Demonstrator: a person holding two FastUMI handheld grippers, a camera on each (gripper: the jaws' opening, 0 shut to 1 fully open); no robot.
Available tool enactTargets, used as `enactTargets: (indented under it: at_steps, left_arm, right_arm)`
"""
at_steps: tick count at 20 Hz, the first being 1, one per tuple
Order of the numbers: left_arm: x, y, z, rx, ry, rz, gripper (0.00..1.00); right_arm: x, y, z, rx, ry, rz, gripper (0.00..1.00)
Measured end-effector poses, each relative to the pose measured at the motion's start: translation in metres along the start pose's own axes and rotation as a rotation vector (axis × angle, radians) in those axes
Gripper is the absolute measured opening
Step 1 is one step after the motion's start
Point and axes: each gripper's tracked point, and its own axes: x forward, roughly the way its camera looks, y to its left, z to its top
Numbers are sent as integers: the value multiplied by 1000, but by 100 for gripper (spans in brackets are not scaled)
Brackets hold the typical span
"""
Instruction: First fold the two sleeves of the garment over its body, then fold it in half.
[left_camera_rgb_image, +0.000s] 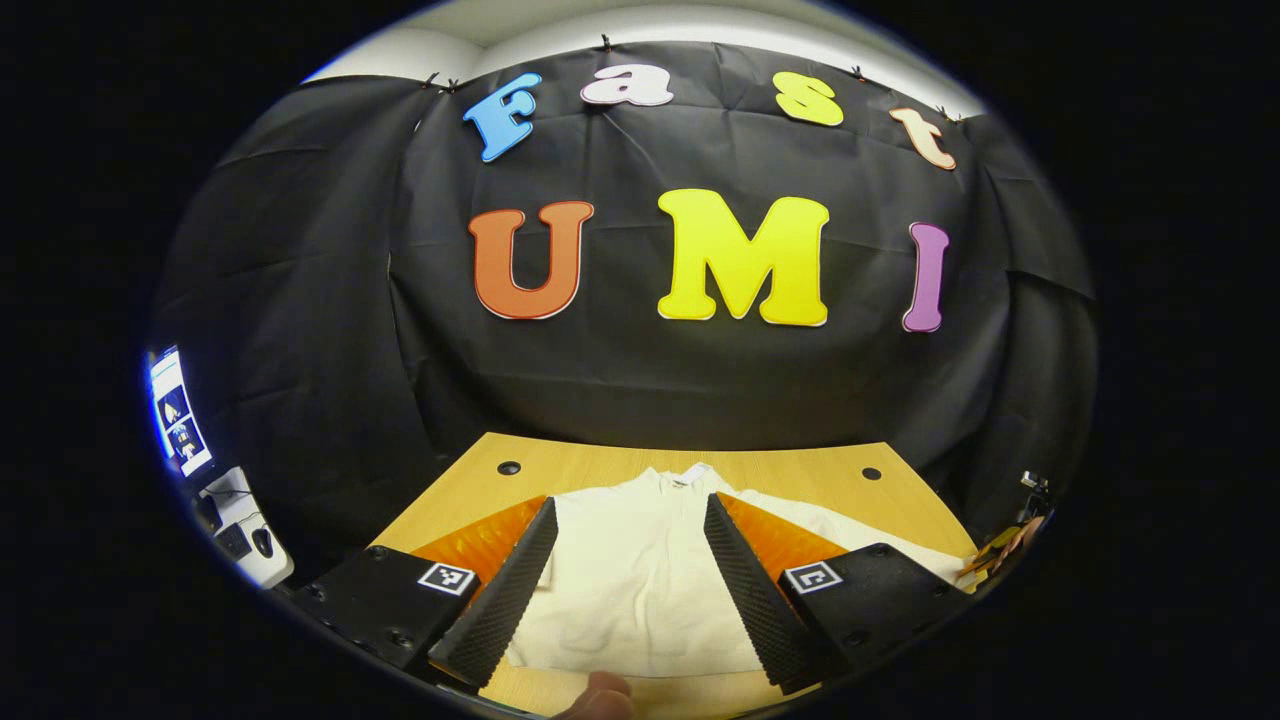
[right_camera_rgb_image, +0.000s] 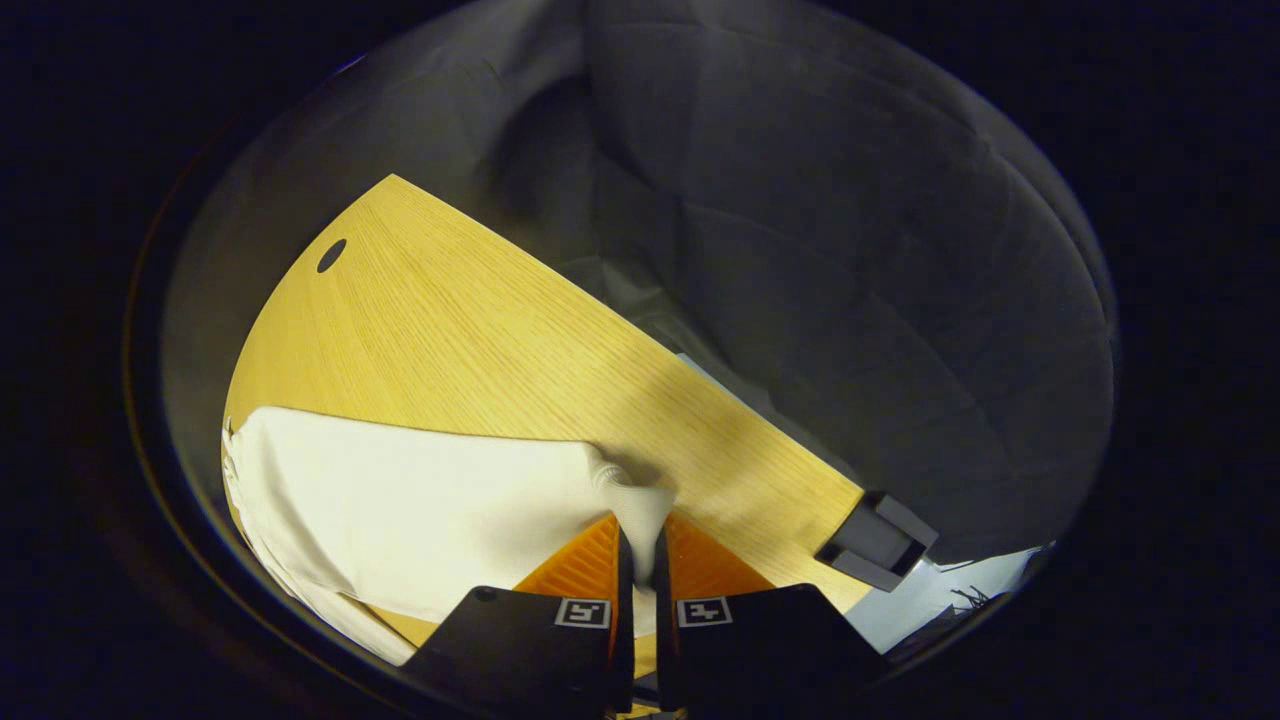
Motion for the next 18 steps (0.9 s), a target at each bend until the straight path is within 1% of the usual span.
enactTargets:
  at_steps: [4,6,8,10,12,18]
  left_arm:
    - [6,19,-6,-8,3,-6,96]
    - [4,18,-13,-9,17,-33,96]
    - [6,28,-12,16,5,-48,96]
    - [7,33,-13,28,-2,-77,96]
    - [6,41,-14,25,-1,-96,96]
    - [8,81,-17,8,0,-87,96]
  right_arm:
    - [-24,14,-1,-22,-38,-4,10]
    - [-44,29,-1,-29,-53,12,9]
    - [-65,52,0,-27,-65,46,9]
    - [-86,82,0,-42,-83,83,9]
    - [-105,115,-4,-85,-100,118,9]
    - [-147,242,-32,-231,-131,238,9]
